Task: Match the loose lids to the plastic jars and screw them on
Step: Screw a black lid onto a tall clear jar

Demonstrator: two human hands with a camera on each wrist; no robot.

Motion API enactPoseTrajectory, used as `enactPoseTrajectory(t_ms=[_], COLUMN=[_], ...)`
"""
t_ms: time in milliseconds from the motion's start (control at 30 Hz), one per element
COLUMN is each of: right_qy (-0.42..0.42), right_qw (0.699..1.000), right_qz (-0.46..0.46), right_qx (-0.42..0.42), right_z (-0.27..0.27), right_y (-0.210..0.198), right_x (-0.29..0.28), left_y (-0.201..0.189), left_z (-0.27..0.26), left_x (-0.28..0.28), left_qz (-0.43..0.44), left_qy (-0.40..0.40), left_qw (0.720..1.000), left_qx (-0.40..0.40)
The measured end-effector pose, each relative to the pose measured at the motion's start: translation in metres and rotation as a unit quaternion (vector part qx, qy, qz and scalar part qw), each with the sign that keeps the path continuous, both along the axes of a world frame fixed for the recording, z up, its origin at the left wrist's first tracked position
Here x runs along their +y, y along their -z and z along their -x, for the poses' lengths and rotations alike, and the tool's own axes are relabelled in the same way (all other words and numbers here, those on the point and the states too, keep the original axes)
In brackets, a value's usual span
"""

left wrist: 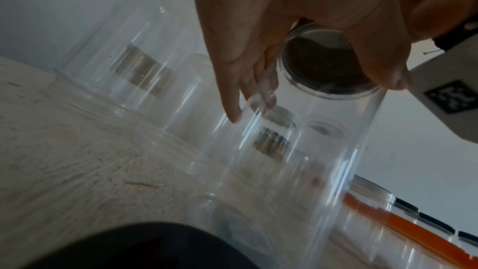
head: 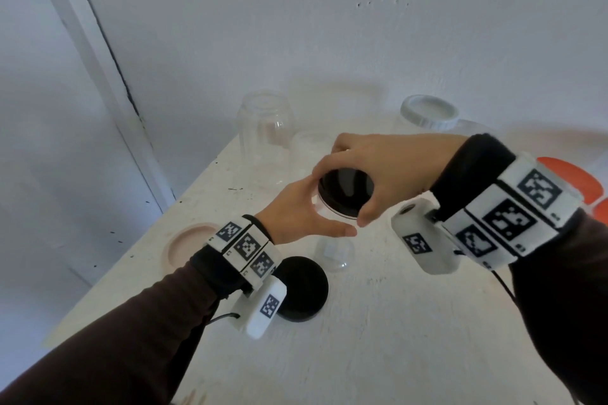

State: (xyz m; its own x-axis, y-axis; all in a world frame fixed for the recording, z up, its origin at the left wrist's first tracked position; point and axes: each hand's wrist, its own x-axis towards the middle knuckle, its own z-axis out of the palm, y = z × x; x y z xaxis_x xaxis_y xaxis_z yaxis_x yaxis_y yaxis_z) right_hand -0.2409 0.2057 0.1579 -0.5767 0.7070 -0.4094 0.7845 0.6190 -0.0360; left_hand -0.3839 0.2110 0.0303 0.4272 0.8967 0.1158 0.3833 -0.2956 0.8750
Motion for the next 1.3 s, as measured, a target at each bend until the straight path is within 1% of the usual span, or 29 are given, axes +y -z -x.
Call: enactPoseTrajectory(t_ms=[133,200,267,333,367,433,500,533,600,700,767,833,867,900,967,1000,1033,1100,1200,1300], right_qy=[0.033,0.064,0.109,0.132,0.129,0.111,0.058,0.030,0.008,0.046,0.070,0.080,0.078,0.076,0.059,0.046,0.034,0.038,0.088,0.093], right_qw=[0.998,0.993,0.981,0.974,0.976,0.989,0.998,0.999,1.000,0.995,0.986,0.980,0.981,0.985,0.997,0.999,0.999,0.999,0.991,0.986], right_qz=[-0.060,-0.097,-0.151,-0.181,-0.172,-0.094,-0.006,0.011,-0.005,-0.080,-0.141,-0.180,-0.177,-0.152,-0.052,-0.014,-0.002,-0.029,-0.092,-0.138], right_qx=[0.012,0.035,0.058,0.041,0.026,0.010,0.019,0.022,0.028,0.038,0.046,0.035,0.019,0.000,-0.024,-0.026,-0.021,0.009,0.046,0.007], right_z=[0.000,0.003,0.005,0.006,0.005,-0.002,-0.008,-0.009,-0.009,-0.005,0.000,0.004,0.004,0.003,-0.002,-0.004,-0.005,-0.007,-0.005,0.000], right_y=[0.009,0.015,0.023,0.027,0.025,0.015,0.002,-0.002,-0.001,0.005,0.012,0.014,0.013,0.011,0.002,-0.002,-0.003,-0.001,0.007,0.010], right_x=[-0.001,-0.004,-0.009,-0.013,-0.014,-0.013,-0.010,-0.009,-0.008,-0.009,-0.011,-0.012,-0.012,-0.011,-0.009,-0.009,-0.009,-0.009,-0.015,-0.017], left_y=[-0.002,-0.001,-0.001,0.000,0.001,0.002,0.002,0.001,0.000,0.000,0.001,0.001,0.001,0.000,-0.001,-0.001,-0.001,-0.002,0.000,0.001], left_z=[-0.002,-0.002,-0.002,-0.002,-0.003,-0.003,-0.003,-0.003,-0.004,-0.004,-0.004,-0.004,-0.004,-0.004,-0.004,-0.004,-0.004,-0.005,-0.007,-0.006], left_x=[0.000,0.000,-0.001,-0.002,-0.002,-0.003,-0.003,-0.003,-0.003,-0.004,-0.003,-0.003,-0.003,-0.003,-0.004,-0.004,-0.004,-0.005,-0.007,-0.007], left_qz=[0.007,0.016,0.026,0.029,0.029,0.024,0.016,0.013,0.013,0.015,0.019,0.019,0.019,0.018,0.014,0.011,0.009,0.010,0.021,0.028], left_qy=[0.002,0.003,0.007,0.010,0.012,0.009,0.008,0.009,0.009,0.005,0.005,0.005,0.004,0.004,0.004,0.005,0.006,0.006,0.002,0.001], left_qw=[1.000,1.000,0.999,0.999,0.999,0.999,1.000,1.000,1.000,1.000,1.000,1.000,1.000,1.000,1.000,1.000,1.000,1.000,0.999,0.999], left_qx=[-0.005,-0.017,-0.027,-0.029,-0.028,-0.024,-0.016,-0.012,-0.011,-0.017,-0.019,-0.020,-0.020,-0.017,-0.009,-0.005,-0.001,-0.002,-0.026,-0.030])
